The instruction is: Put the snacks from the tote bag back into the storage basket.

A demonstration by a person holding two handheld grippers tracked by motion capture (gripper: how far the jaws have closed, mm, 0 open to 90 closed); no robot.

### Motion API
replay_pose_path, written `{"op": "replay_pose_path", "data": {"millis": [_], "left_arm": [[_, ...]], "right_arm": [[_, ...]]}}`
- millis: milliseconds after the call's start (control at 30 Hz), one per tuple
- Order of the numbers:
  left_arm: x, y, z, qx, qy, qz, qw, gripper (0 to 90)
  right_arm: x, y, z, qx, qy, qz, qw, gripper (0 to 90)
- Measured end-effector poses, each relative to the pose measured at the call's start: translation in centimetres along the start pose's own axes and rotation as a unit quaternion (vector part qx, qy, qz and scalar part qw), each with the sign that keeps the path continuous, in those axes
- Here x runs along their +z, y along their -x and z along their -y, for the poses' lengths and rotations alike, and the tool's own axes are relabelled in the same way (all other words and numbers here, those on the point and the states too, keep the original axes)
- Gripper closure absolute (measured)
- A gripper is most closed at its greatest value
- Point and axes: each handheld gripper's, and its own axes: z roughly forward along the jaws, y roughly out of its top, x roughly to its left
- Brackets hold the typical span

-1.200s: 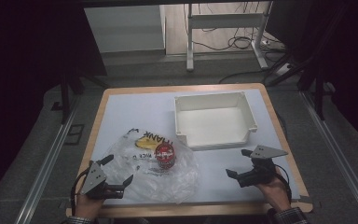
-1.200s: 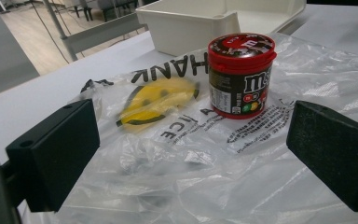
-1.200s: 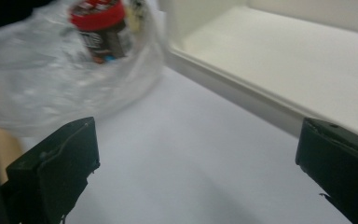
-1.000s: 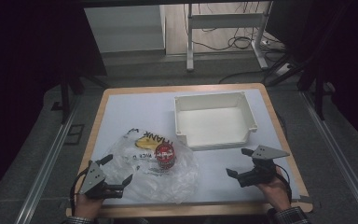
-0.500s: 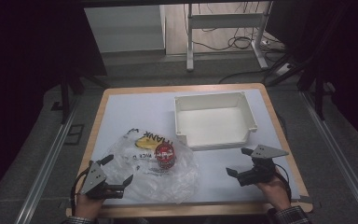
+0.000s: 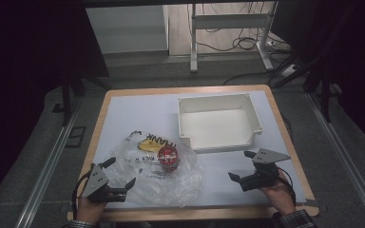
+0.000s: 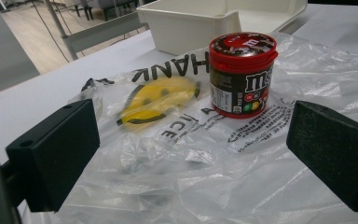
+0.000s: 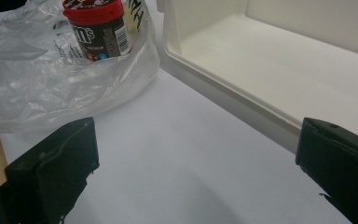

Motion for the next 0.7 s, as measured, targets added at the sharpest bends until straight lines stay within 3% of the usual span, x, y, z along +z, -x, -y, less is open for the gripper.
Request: {"op": "replay_pose_path", "data": {"millis": [700], "left_arm": [[0.09, -0.01, 0.03, 0.001, -0.002, 0.000, 1.0000, 2.4]], "right_arm": [[0.77, -0.93, -0.82, -0.032, -0.009, -0.013, 0.9994, 0.0]]}}
